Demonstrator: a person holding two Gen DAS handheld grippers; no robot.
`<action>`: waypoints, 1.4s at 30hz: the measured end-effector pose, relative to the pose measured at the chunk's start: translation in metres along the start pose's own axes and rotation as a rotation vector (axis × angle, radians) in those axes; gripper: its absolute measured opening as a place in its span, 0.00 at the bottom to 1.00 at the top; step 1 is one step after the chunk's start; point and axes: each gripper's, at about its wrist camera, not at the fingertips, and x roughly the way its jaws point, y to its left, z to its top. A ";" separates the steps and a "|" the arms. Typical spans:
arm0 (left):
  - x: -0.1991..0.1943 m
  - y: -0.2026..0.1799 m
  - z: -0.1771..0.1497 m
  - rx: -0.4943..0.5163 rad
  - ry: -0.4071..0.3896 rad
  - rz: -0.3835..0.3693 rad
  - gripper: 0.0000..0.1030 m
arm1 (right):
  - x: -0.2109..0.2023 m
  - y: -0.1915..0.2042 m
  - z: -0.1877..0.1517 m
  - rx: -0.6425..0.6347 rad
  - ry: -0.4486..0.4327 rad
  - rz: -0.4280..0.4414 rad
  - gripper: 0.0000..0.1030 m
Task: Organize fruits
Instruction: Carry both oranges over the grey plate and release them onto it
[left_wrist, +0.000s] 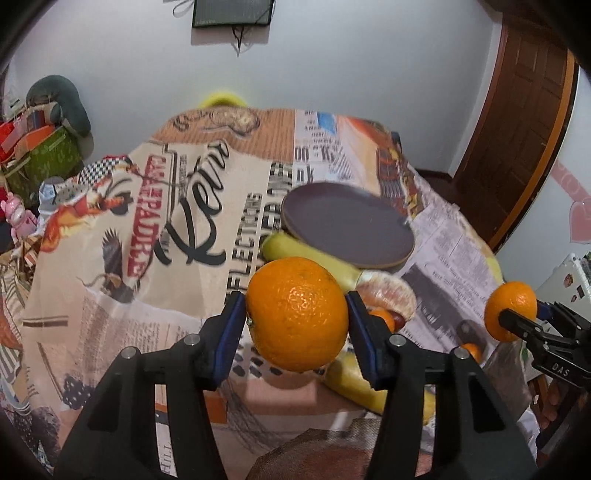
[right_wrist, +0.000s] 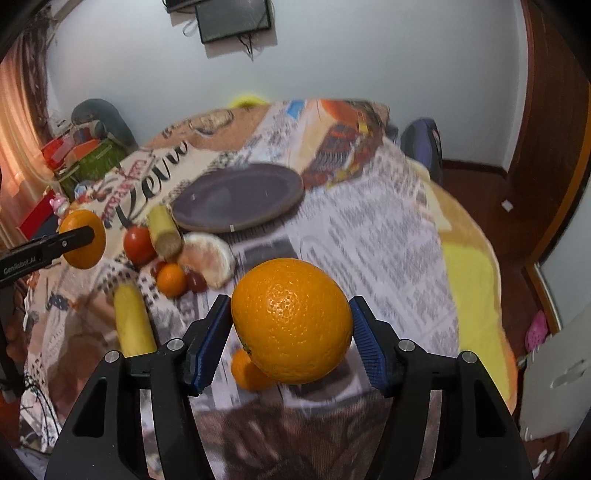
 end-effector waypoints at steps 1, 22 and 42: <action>-0.002 -0.001 0.002 -0.001 -0.008 -0.001 0.53 | -0.001 0.002 0.004 -0.005 -0.011 0.002 0.59; -0.009 -0.017 0.076 0.029 -0.161 -0.010 0.53 | 0.006 0.023 0.098 -0.101 -0.213 0.000 0.59; 0.083 -0.009 0.122 0.007 -0.067 0.000 0.53 | 0.076 0.023 0.146 -0.125 -0.177 0.015 0.59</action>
